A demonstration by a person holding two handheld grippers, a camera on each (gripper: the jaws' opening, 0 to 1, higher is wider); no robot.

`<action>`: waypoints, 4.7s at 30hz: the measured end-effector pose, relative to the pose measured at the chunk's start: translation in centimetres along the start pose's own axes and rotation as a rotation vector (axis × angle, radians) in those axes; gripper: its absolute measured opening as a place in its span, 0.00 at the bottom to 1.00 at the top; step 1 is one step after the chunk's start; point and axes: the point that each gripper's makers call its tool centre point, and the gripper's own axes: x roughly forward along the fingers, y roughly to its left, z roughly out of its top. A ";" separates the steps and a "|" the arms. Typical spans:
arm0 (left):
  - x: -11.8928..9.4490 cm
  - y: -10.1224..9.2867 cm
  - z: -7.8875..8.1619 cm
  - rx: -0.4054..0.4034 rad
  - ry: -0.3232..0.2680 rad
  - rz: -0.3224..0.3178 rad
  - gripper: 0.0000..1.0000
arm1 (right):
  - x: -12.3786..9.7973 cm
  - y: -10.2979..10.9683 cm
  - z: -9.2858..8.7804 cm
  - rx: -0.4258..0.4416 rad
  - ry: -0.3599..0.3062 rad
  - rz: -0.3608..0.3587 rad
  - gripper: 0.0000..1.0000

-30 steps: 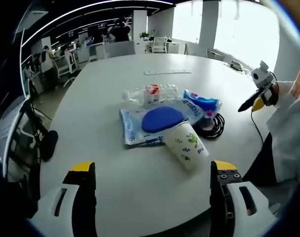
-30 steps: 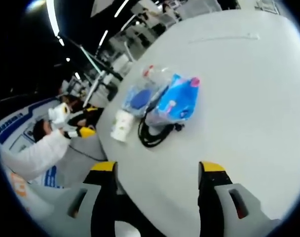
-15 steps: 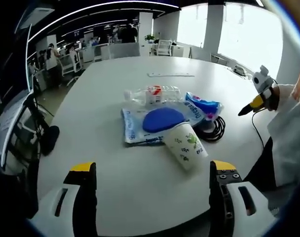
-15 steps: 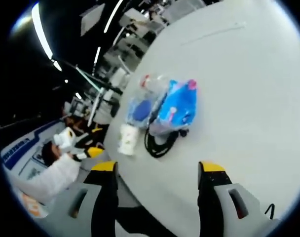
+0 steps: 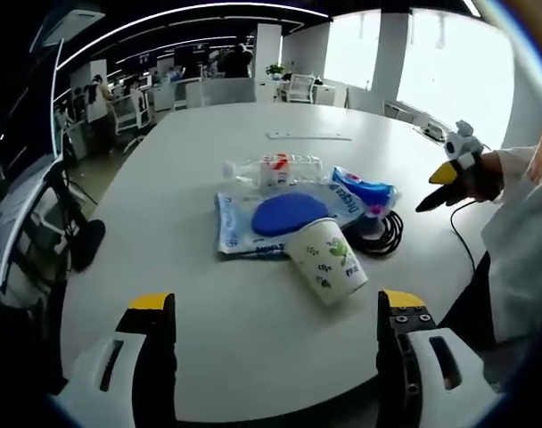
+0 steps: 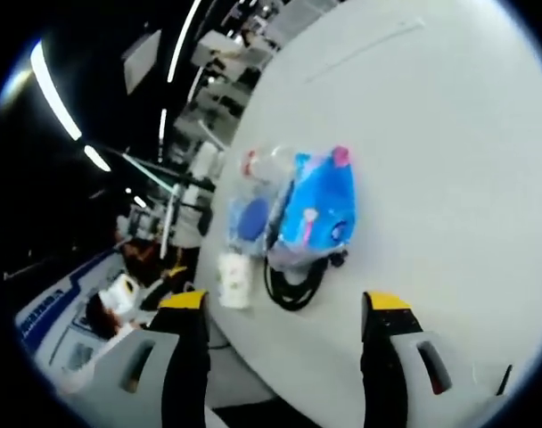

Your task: Arrange the tabletop items into an orderly group along one side of the table until the central work area is clear of visible clutter.

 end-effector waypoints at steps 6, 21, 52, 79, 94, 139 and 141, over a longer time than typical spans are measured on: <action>0.2 -1.1 0.0 -0.020 -0.020 -0.002 0.97 | 1.3 0.3 1.0 0.053 -0.045 -0.006 0.69; 0.4 -4.3 -1.0 -0.145 -0.079 -0.013 0.95 | 3.9 -1.9 2.3 0.208 -0.098 -0.087 0.66; 2.1 -9.6 -1.5 -0.205 -0.093 -0.094 0.92 | 2.9 -4.2 2.3 0.350 -0.168 -0.132 0.23; 5.9 -11.1 7.2 -0.073 -0.190 -0.205 0.84 | -1.4 -2.9 3.6 0.016 -0.207 -0.007 0.13; 7.8 -12.7 11.4 0.101 -0.201 -0.243 0.60 | -5.6 -0.5 2.7 0.060 -0.082 0.193 0.11; 7.6 -16.1 14.8 -0.394 -0.300 -0.231 0.00 | -11.0 1.7 4.7 -0.339 -0.289 0.012 0.31; 8.0 -16.6 14.6 -0.444 -0.297 -0.209 0.00 | -10.2 2.6 4.2 -0.340 -0.289 0.014 0.34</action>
